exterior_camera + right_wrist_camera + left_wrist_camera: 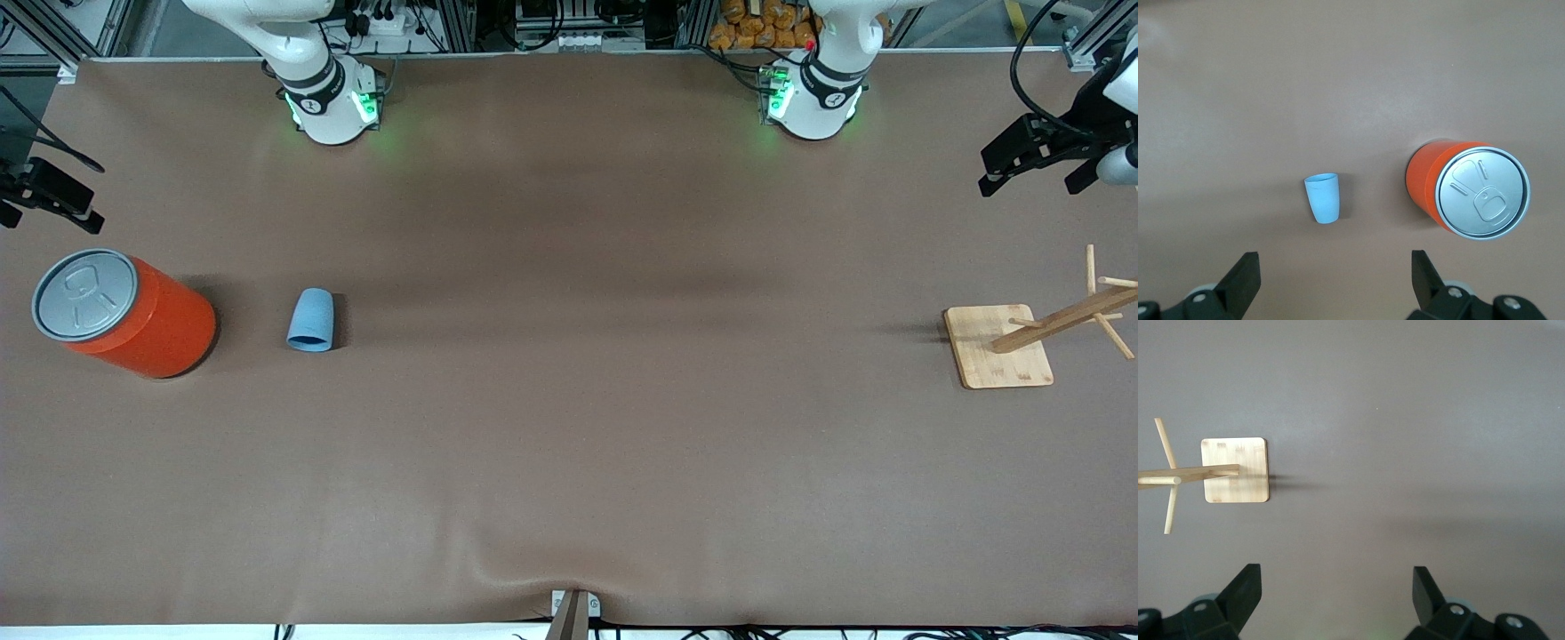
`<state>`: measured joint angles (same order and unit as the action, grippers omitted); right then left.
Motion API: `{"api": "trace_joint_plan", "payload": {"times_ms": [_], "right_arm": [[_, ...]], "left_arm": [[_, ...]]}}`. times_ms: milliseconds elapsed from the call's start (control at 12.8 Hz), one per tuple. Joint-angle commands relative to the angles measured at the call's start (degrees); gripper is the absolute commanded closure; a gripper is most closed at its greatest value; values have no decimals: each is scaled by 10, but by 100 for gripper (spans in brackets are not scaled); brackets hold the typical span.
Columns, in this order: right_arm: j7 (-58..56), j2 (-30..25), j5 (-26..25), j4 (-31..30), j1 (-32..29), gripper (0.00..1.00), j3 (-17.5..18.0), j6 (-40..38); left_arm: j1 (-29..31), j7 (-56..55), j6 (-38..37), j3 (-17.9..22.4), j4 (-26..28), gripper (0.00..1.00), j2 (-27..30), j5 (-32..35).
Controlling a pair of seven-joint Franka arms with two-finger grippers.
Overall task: Flip cup
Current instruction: 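Move the right gripper down over the light blue cup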
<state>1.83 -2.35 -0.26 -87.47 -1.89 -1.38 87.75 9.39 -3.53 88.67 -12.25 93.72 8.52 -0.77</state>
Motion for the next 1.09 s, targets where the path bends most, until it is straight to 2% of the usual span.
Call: {"api": "trace_joint_plan", "payload": {"times_ms": [0, 623, 1012], "right_arm": [[-5, 1, -10, 7, -12, 0, 9, -8], [-5, 1, -10, 5, -10, 0, 9, -8], [-4, 11, -10, 5, -8, 0, 9, -16]], "left_arm": [[6, -1, -12, -5, -19, 0, -8, -5], [-1, 3, -21, -10, -24, 0, -15, -1], [0, -8, -45, -27, -19, 0, -14, -2]]}}
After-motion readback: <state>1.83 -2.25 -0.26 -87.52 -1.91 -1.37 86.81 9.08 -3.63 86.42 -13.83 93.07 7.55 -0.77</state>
